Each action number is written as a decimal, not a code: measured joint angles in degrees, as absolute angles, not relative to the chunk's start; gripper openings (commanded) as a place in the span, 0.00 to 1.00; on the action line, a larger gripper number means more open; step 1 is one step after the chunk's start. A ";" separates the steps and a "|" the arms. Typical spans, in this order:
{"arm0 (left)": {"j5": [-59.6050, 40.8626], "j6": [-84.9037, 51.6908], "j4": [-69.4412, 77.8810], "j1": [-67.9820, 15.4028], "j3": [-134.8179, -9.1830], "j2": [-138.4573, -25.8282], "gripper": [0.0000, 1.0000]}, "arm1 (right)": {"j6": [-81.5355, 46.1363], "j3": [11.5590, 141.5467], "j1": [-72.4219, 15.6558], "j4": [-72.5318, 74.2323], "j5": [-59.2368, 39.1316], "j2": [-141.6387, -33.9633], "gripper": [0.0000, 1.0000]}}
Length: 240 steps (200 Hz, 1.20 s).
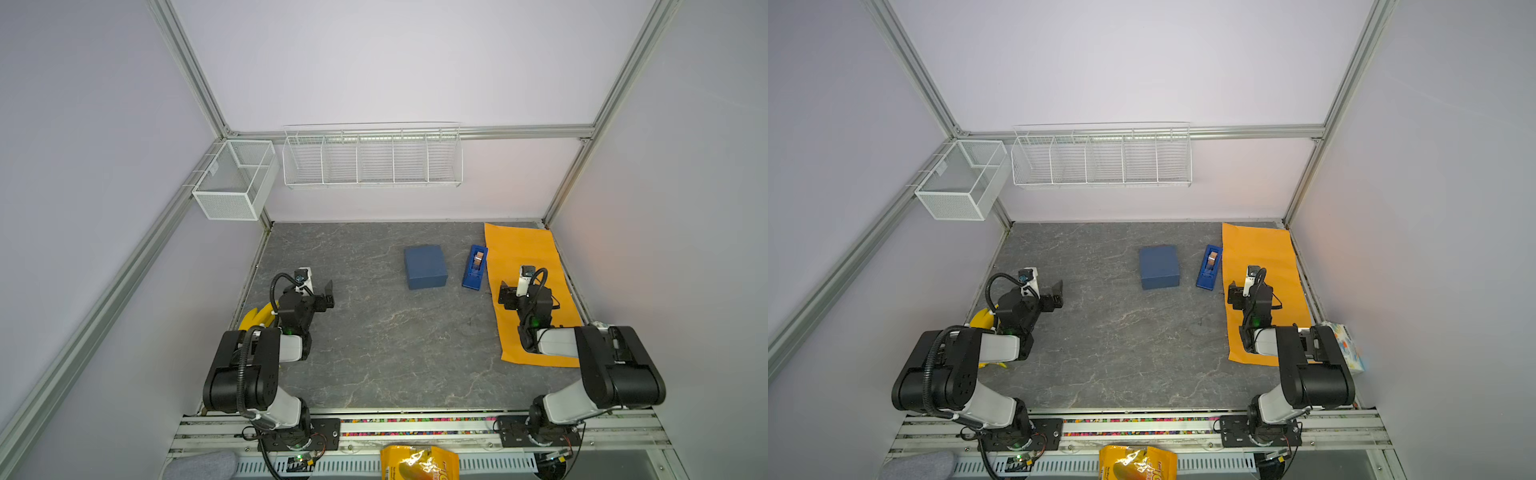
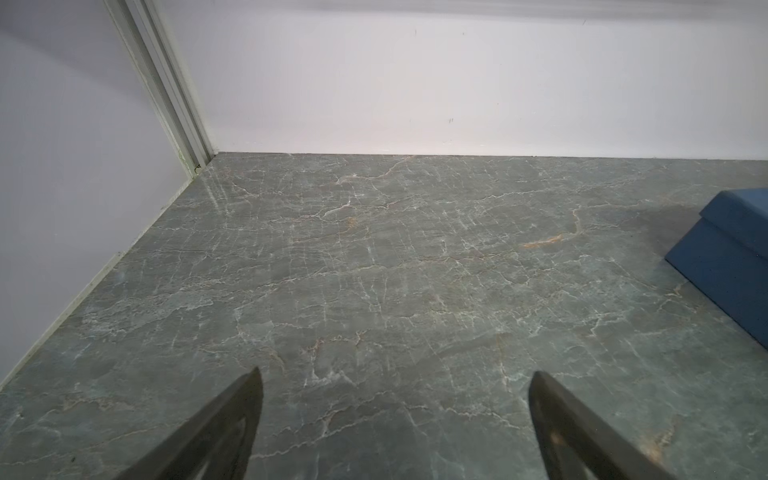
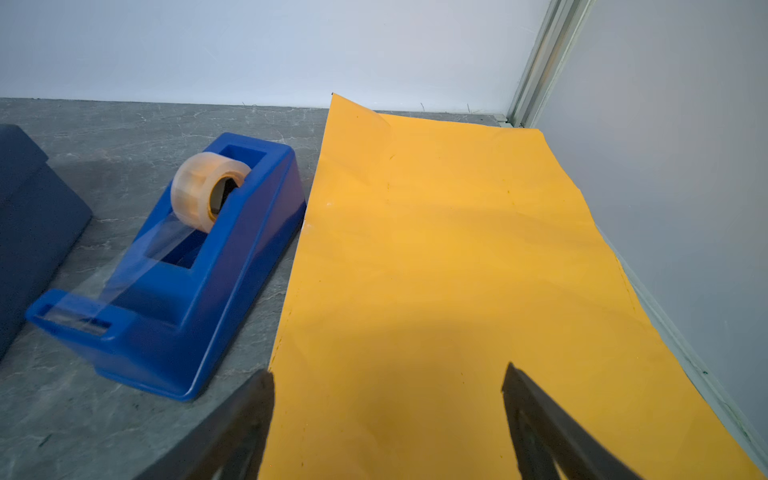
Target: Wrap the gift box in paper
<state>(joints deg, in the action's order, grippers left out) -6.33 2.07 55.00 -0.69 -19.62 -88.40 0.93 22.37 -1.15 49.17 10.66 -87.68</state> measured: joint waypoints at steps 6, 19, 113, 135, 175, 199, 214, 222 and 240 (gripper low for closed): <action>-6.33 2.07 55.00 -0.69 -19.62 -88.40 0.99 | 0.93 22.37 -1.15 49.17 10.66 -87.68 0.89; -6.28 2.04 55.00 -0.69 -19.62 -88.40 0.99 | 0.93 22.37 -1.23 49.17 10.33 -87.68 0.89; -5.41 1.93 54.50 -0.69 -19.66 -88.40 0.99 | 0.91 22.37 -1.10 49.17 8.97 -87.68 0.89; -3.09 1.08 53.41 -0.69 -20.23 -88.40 0.99 | 0.91 22.37 -1.10 49.15 8.93 -87.68 0.89; 0.40 -0.03 52.07 -0.64 -21.10 -88.40 0.99 | 0.91 22.37 -0.84 49.15 8.73 -87.68 0.89; 1.21 -0.38 51.79 -0.64 -21.10 -88.40 0.99 | 0.91 22.37 -0.84 49.15 8.78 -87.68 0.89; 1.96 -0.54 51.75 -0.64 -21.10 -88.40 0.99 | 0.91 22.37 -0.91 48.69 9.17 -87.64 0.89; 2.59 -0.82 51.55 -0.64 -21.10 -88.27 0.99 | 0.91 22.41 -0.91 48.07 9.41 -87.55 0.88; 4.36 -1.28 49.76 -0.64 -21.12 -86.72 1.00 | 0.91 23.09 -1.08 44.29 9.87 -86.15 0.89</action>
<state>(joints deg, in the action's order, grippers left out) 4.36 -1.28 49.76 -0.64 -21.12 -86.72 0.91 23.09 -1.08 44.29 9.87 -86.15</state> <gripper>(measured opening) 0.994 0.885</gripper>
